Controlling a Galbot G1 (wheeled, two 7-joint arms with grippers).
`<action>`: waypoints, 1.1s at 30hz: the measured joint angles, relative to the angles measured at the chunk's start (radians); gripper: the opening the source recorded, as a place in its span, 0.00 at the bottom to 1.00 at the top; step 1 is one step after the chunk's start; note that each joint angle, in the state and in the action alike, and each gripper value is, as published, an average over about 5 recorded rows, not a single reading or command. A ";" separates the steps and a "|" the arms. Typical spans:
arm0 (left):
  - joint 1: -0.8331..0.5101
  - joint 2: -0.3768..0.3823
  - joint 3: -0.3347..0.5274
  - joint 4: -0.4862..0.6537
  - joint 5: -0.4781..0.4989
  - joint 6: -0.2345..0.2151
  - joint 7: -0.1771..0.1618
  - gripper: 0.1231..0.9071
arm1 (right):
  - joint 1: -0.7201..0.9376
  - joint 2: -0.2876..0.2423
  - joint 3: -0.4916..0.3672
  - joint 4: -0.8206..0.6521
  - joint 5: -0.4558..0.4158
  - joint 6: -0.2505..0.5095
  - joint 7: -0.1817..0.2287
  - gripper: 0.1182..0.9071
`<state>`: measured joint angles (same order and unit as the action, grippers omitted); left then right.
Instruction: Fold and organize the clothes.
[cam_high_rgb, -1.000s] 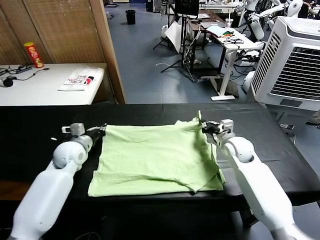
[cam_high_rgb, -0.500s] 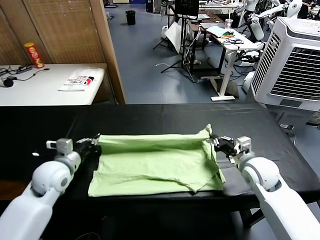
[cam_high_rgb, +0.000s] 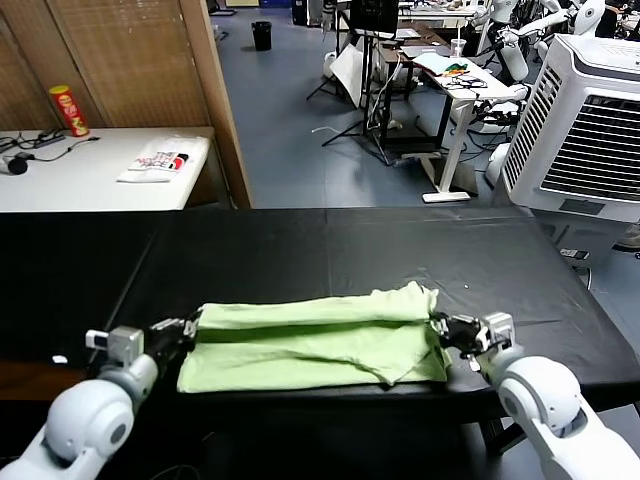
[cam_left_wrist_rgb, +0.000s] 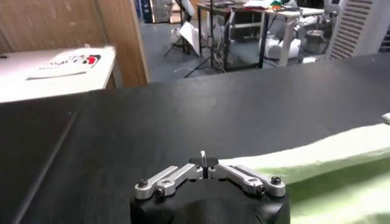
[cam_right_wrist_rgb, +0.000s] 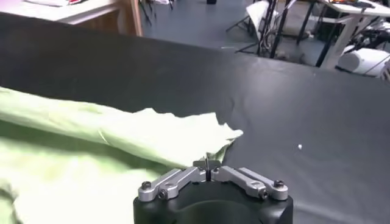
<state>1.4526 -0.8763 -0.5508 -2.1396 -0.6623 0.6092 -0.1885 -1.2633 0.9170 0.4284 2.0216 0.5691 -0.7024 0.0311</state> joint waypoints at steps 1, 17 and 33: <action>0.010 -0.002 -0.001 -0.002 0.007 0.003 0.000 0.00 | -0.002 0.000 0.000 0.001 0.000 0.000 0.000 0.01; 0.050 -0.019 -0.014 -0.026 0.066 0.052 0.002 0.34 | 0.001 -0.001 0.068 0.037 0.041 0.021 -0.009 0.70; -0.150 -0.125 0.042 0.142 -0.010 -0.013 -0.023 0.86 | 0.226 0.166 -0.072 -0.206 -0.110 0.057 0.007 0.86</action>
<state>1.3024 -1.0010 -0.5090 -1.9973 -0.6718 0.5964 -0.2112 -1.0371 1.0832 0.3560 1.8157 0.4594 -0.6455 0.0382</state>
